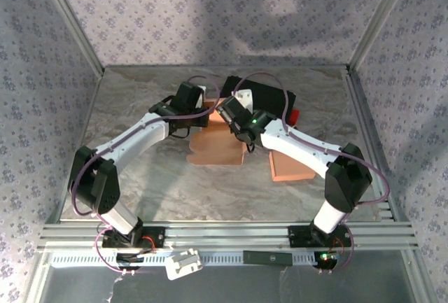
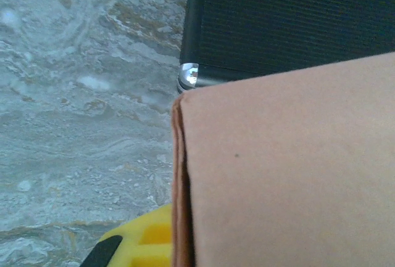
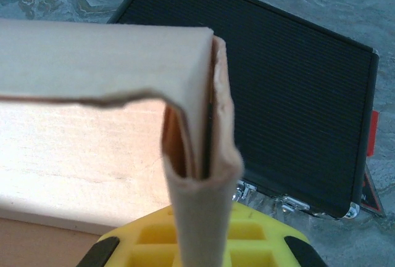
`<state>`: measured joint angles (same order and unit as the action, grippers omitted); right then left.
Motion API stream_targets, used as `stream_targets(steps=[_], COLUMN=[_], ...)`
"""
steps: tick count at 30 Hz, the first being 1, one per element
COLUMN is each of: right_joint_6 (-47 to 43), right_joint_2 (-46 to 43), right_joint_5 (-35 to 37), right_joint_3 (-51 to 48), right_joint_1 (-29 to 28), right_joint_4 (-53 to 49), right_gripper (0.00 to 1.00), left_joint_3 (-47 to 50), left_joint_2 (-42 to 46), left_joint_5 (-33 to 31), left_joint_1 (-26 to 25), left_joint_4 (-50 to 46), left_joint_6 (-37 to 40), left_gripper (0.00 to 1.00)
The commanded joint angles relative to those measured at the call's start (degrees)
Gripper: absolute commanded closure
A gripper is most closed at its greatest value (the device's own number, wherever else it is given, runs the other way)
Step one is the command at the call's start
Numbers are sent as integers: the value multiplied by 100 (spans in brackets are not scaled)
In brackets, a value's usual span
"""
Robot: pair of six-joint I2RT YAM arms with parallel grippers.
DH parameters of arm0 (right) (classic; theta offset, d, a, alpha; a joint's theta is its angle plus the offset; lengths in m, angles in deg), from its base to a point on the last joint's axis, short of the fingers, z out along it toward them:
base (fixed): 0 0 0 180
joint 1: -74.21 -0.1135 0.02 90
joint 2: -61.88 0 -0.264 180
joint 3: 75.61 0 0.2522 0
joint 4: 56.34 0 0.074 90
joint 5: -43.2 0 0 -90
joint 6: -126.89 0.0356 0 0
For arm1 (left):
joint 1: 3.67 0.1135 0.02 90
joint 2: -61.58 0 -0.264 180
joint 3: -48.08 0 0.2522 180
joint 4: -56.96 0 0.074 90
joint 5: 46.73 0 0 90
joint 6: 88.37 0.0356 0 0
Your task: Fold the paper box
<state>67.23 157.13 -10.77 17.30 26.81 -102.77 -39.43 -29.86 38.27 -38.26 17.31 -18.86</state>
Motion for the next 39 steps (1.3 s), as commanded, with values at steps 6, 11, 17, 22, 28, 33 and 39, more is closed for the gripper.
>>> stream_targets(steps=[6,11,17,22,28,33,39], right_joint_6=[190,200,226,259,313,321,342], right_joint_2=[-209,-234,-205,-213,-234,-246,-303], right_joint_5=[25,7,-22,-108,-289,-412,-510], right_joint_3=[66,15,-10,10,82,85,48], right_joint_1=[-42,1,3,31,69,91,133], right_joint_4=[-147,-150,-122,-142,-148,-147,-152], right_gripper=[100,100,100,100,100,100,100], left_joint_3=[180,238,251,142,177,170,72], left_joint_2=[328,668,1166,1195,996,812,548], left_joint_5=[-1003,-832,-349,-367,-183,-310,-444], left_joint_1=[-302,-340,-408,-244,-90,-14,0], left_joint_4=[34,70,125,-68,8,169,240], left_joint_6=[-7,-142,-205,17,197,275,349], left_gripper=[83,53,39,38,43,49,60])
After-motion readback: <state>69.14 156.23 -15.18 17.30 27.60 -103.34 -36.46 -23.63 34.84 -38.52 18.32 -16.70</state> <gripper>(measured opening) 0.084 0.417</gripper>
